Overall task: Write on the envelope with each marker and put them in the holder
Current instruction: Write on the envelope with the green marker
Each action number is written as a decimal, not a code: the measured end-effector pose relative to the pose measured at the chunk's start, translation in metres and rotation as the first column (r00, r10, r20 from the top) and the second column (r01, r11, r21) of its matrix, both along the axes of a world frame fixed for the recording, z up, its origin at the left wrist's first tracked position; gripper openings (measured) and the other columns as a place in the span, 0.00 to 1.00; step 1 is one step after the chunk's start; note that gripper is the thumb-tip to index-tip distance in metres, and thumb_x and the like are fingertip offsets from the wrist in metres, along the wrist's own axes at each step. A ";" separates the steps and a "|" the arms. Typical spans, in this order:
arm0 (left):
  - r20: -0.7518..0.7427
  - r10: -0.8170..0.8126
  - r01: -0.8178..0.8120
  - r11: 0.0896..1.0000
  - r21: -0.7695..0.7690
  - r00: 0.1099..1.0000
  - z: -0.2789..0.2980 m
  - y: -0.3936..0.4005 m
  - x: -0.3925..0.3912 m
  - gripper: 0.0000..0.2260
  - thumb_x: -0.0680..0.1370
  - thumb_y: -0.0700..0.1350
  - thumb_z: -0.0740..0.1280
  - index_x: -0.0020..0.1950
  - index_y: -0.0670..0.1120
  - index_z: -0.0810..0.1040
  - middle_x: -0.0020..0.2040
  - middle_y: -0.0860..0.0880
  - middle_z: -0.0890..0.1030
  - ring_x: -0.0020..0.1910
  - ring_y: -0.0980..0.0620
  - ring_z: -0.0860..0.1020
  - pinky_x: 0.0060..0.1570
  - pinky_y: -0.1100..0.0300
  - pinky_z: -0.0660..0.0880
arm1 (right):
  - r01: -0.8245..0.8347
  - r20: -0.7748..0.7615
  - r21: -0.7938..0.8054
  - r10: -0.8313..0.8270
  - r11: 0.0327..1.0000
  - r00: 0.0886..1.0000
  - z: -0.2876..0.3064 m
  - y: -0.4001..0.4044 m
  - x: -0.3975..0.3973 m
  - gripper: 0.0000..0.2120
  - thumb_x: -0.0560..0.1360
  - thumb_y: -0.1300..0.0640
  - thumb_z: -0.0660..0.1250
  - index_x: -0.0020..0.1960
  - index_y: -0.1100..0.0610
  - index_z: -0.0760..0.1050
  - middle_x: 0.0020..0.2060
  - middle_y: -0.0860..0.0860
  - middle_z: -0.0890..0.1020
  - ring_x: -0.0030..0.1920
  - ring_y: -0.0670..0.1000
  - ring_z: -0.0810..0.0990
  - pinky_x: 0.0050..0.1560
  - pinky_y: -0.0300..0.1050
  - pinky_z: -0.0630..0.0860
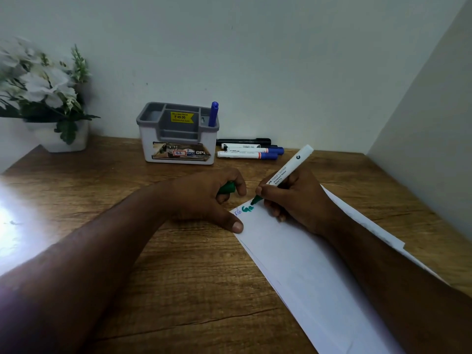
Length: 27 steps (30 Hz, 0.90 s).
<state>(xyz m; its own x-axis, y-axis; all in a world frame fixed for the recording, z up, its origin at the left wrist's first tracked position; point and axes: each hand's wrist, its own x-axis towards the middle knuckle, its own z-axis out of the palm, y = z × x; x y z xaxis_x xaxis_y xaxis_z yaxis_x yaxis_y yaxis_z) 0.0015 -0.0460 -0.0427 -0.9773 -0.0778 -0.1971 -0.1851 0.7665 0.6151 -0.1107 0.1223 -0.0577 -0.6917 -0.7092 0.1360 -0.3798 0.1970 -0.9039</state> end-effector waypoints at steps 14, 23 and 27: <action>-0.012 -0.012 0.013 1.000 0.013 1.000 -0.001 -0.001 0.001 0.23 0.65 0.57 0.76 0.54 0.61 0.70 0.51 0.53 0.76 0.45 0.55 0.73 0.39 0.61 0.74 | 0.100 0.058 0.018 -0.100 0.995 0.993 0.002 0.003 0.001 0.07 0.74 0.61 0.71 0.44 0.66 0.79 0.29 0.57 0.80 0.21 0.47 0.75 0.22 0.39 0.73; -0.020 -0.022 0.022 1.000 -0.001 1.000 -0.002 -0.002 0.001 0.23 0.64 0.58 0.76 0.54 0.61 0.70 0.53 0.53 0.76 0.48 0.53 0.74 0.44 0.58 0.76 | 0.130 0.011 0.056 -0.130 0.990 0.991 0.000 -0.001 0.001 0.07 0.74 0.59 0.71 0.45 0.64 0.78 0.30 0.58 0.80 0.22 0.47 0.75 0.23 0.40 0.74; -0.029 -0.019 0.019 1.000 -0.006 0.999 -0.002 -0.002 0.000 0.24 0.64 0.58 0.77 0.54 0.61 0.70 0.51 0.54 0.76 0.46 0.55 0.74 0.40 0.60 0.74 | 0.080 -0.042 0.052 -0.078 0.995 0.996 -0.001 0.002 0.002 0.05 0.73 0.59 0.71 0.43 0.61 0.80 0.28 0.52 0.81 0.22 0.44 0.75 0.24 0.39 0.72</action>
<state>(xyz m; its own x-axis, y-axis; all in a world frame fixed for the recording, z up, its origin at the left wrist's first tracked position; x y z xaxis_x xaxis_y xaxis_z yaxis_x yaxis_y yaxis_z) 0.0014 -0.0476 -0.0449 -0.9839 -0.0599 -0.1687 -0.1526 0.7733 0.6154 -0.1083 0.1241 -0.0591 -0.7409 -0.6593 0.1281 -0.3966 0.2755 -0.8757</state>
